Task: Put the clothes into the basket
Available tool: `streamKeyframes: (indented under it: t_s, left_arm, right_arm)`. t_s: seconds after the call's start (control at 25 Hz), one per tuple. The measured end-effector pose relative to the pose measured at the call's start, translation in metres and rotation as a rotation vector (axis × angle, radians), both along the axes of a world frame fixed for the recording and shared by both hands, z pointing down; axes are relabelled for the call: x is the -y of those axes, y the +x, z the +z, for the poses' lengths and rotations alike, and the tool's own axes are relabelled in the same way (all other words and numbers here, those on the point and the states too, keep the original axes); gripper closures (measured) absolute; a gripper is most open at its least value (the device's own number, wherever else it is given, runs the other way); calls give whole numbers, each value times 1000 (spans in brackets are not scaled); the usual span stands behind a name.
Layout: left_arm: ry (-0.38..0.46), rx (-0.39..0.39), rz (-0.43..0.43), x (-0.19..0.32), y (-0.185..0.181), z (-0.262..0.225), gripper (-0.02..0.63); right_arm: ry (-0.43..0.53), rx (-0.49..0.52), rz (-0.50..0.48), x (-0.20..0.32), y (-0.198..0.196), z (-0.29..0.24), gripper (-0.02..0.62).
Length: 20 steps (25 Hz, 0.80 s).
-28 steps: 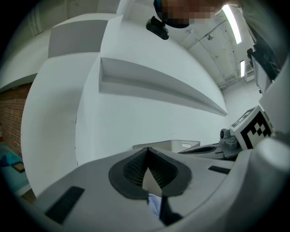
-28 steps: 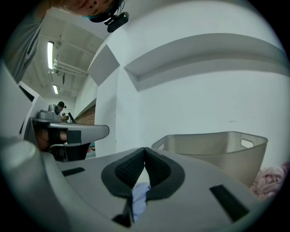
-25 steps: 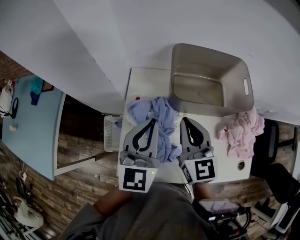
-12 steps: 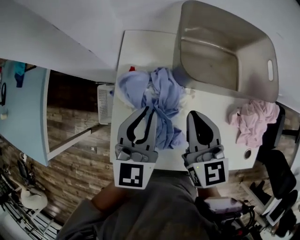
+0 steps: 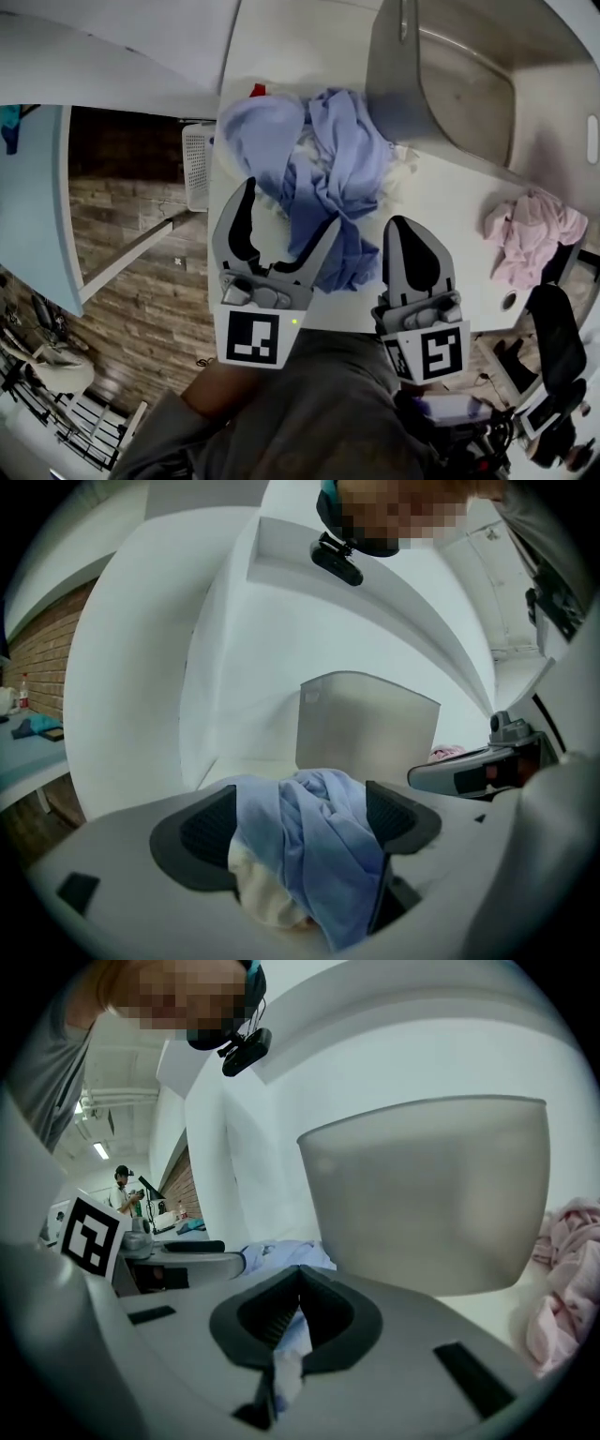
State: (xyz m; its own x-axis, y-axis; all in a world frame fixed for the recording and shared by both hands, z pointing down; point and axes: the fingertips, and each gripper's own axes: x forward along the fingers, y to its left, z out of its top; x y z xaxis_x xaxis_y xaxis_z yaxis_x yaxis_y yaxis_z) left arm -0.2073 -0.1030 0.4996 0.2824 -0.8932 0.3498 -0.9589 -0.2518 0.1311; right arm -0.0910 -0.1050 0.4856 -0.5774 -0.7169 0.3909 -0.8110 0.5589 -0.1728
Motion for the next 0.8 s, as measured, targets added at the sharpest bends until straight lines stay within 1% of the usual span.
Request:
streamKeyframes:
  t_s: [0.12, 0.28, 0.44, 0.64, 0.72, 0.8]
  left_arm:
    - [-24, -7, 18, 8, -1, 14, 152]
    - [-55, 41, 68, 19, 5, 33, 127]
    - [-83, 66, 87, 31, 11, 46, 126]
    - [-98, 47, 62, 40, 14, 58, 127]
    - [-94, 63, 62, 42, 14, 59, 130]
    - [-96, 82, 73, 42, 14, 59, 165]
  right_arm:
    - [-19, -1, 1, -2, 0, 10, 589]
    - [-54, -22, -3, -2, 3, 27, 589]
    - [-60, -24, 33, 7, 11, 28, 589]
    - [-58, -12, 64, 15, 14, 26, 589]
    - [-58, -16, 74, 16, 17, 27, 589]
    - [-59, -20, 85, 16, 20, 27, 589]
